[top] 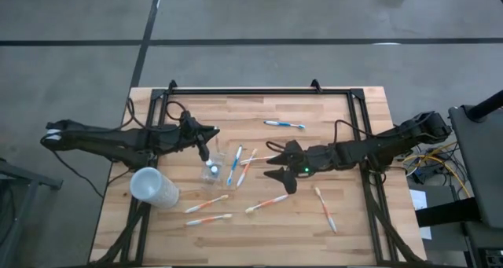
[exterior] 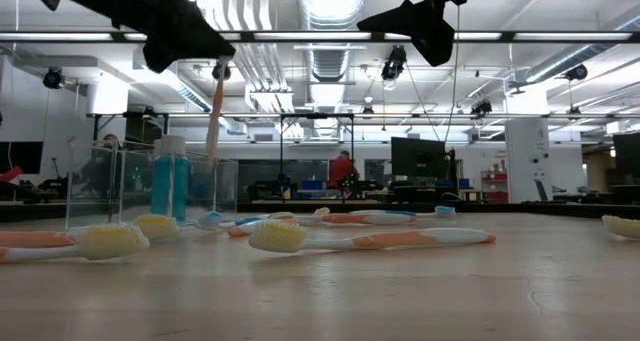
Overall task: Pick & Place toothbrushing station
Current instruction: Put the orange toothbrush into the transparent organizer
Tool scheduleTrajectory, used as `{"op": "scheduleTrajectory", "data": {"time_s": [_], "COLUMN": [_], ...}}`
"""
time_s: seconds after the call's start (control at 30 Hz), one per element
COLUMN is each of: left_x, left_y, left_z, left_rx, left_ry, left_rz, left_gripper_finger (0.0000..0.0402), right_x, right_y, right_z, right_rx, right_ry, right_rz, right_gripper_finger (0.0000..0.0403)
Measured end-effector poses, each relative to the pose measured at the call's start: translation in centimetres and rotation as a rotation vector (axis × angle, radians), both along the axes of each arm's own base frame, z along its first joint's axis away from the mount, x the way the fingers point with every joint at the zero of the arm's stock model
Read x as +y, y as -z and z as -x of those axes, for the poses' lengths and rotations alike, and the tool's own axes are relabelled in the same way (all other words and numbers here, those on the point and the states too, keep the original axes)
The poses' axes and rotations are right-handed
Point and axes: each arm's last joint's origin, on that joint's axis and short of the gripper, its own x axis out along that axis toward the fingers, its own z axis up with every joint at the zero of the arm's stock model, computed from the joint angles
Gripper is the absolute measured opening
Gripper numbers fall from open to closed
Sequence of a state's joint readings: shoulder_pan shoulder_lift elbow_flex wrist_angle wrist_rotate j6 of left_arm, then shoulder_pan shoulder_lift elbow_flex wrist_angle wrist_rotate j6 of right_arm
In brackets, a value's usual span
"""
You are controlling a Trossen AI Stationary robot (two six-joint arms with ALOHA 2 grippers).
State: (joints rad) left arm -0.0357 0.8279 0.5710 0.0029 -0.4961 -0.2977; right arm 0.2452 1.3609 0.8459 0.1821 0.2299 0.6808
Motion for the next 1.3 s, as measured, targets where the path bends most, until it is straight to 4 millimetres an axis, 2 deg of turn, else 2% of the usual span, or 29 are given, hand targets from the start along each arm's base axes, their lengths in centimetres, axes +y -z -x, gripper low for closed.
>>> {"op": "scheduleTrajectory", "data": {"time_s": [0.33, 0.53, 1.3], "left_x": [0.0, 0.0, 0.1], "left_y": [3.5, 5.2, 5.4], "left_z": [0.3, 0.7, 0.8], "left_rx": [-0.037, 0.006, -0.003], "left_ry": [0.009, 0.012, -0.029], "left_rz": [-0.028, -0.028, -0.010], "left_gripper_finger": [0.0037, 0.0037, 0.0040], "right_x": [0.0, 0.0, -0.1], "right_y": [0.0, 0.0, 0.1], "right_z": [0.0, 0.0, 0.0], "right_rx": [0.000, 0.000, 0.008], "right_ry": [0.003, 0.004, 0.004], "right_rz": [0.001, 0.001, 0.006], "right_gripper_finger": [0.0261, 0.0252, 0.0238]}}
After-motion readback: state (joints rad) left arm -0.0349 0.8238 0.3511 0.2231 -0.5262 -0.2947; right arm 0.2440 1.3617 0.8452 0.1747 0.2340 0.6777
